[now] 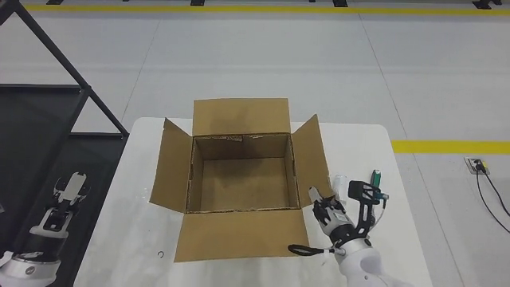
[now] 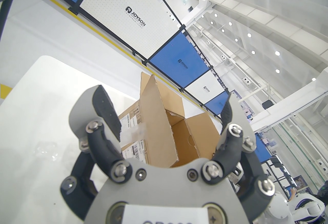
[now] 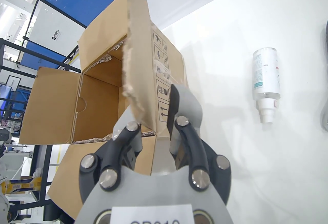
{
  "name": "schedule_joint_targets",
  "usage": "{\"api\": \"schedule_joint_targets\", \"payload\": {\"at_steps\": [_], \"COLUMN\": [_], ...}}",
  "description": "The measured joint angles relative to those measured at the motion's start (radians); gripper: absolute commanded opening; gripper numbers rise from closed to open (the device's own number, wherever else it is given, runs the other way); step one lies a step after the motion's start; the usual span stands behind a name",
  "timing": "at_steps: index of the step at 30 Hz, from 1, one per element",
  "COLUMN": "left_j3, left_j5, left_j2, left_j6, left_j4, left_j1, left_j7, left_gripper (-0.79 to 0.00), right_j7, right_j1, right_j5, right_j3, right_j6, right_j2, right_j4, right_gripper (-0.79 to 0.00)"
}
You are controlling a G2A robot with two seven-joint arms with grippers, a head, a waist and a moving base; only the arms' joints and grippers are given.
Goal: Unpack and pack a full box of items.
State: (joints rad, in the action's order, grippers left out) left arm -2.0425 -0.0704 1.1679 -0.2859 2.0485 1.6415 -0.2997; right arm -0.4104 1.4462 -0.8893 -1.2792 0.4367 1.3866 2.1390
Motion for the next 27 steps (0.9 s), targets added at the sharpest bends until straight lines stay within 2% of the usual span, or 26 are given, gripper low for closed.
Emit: {"api": "schedule_joint_targets", "payload": {"at_steps": [7,11,14,16,27], "left_j3": [0.005,0.011,0.016,0.018,0.032], "left_j5": [-0.003,-0.004,-0.005,-0.004,-0.024], "left_j2": [-0.001,-0.001,-0.001,-0.001,0.001], "left_j6": [-0.001,0.000,-0.001,-0.001,0.016], "left_j4": [-0.001,0.002,0.006,0.008,0.019], "left_j1": [-0.004,-0.006,-0.007,-0.006,0.003], "left_j7": [-0.005,-0.006,-0.006,-0.008,0.005], "left_gripper": [0.000,0.000,0.000,0.000,0.000], "right_j7": [-0.037,-0.148,-0.242,-0.274,-0.264], "right_j1": [0.066,0.066,0.028,0.013,0.016], "right_j5": [-0.039,-0.005,0.007,-0.008,-0.010], "right_j3": [-0.098,-0.230,-0.356,-0.407,-0.393], "right_j6": [0.018,-0.047,-0.096,-0.081,-0.069], "right_j2": [-0.011,-0.025,-0.037,-0.040,-0.039], "right_j4": [0.132,0.190,0.161,0.143,0.139], "right_gripper": [0.000,0.000,0.000,0.000,0.000]}}
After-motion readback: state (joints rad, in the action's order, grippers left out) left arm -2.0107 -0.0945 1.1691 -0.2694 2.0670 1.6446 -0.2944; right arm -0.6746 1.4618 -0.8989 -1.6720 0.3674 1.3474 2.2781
